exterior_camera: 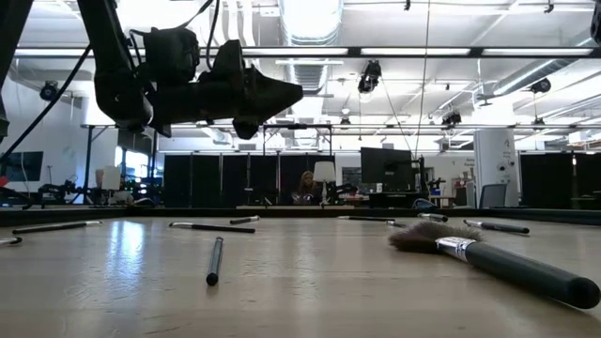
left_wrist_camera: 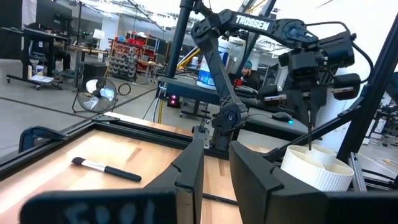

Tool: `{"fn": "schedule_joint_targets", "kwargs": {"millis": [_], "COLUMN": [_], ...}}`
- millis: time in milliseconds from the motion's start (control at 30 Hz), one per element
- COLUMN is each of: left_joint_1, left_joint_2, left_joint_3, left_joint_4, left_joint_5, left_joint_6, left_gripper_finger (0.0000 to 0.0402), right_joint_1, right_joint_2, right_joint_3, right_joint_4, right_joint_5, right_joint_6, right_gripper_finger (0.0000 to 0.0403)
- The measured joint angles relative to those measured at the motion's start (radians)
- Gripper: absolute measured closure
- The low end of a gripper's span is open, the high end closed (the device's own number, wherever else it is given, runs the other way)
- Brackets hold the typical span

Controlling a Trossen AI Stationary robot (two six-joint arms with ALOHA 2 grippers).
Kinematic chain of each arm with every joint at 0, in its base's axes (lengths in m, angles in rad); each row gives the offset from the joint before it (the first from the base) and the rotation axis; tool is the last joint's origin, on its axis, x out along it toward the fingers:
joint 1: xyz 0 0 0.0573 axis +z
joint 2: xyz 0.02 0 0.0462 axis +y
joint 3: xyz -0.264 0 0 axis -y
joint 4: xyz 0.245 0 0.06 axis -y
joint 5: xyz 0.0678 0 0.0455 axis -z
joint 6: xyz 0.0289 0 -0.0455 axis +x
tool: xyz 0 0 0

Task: Put items in baskets/containers
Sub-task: Put the black lash brush into the white organizer

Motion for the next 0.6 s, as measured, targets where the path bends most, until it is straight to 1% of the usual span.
{"fn": "schedule_joint_targets", "kwargs": {"millis": [267,467,600], "left_joint_1": [0.0,0.0,0.001], "left_joint_2": [0.0,0.0,0.0], "left_joint_3": [0.0,0.002,0.005], "left_joint_4": [-0.006,-0.006,-0.005], "left_joint_5": [0.0,0.0,0.0], "left_joint_6": [-0.001,-0.001,-0.001], "left_gripper_finger": [0.0331,0.0331,0.0331], "right_joint_1": [0.047,0.059,0.059], "right_joint_2": [0.117,0.191,0.225], "right_joint_3": [-0.017,-0.019,-0.019], "right_joint_4": [0.014,0.026,0.031], "right_joint_5": [0.0,-0.004,-0.031], "right_joint_6": [0.105,0.108,0.108], "right_gripper_finger": [0.039,0.039,0.039]}}
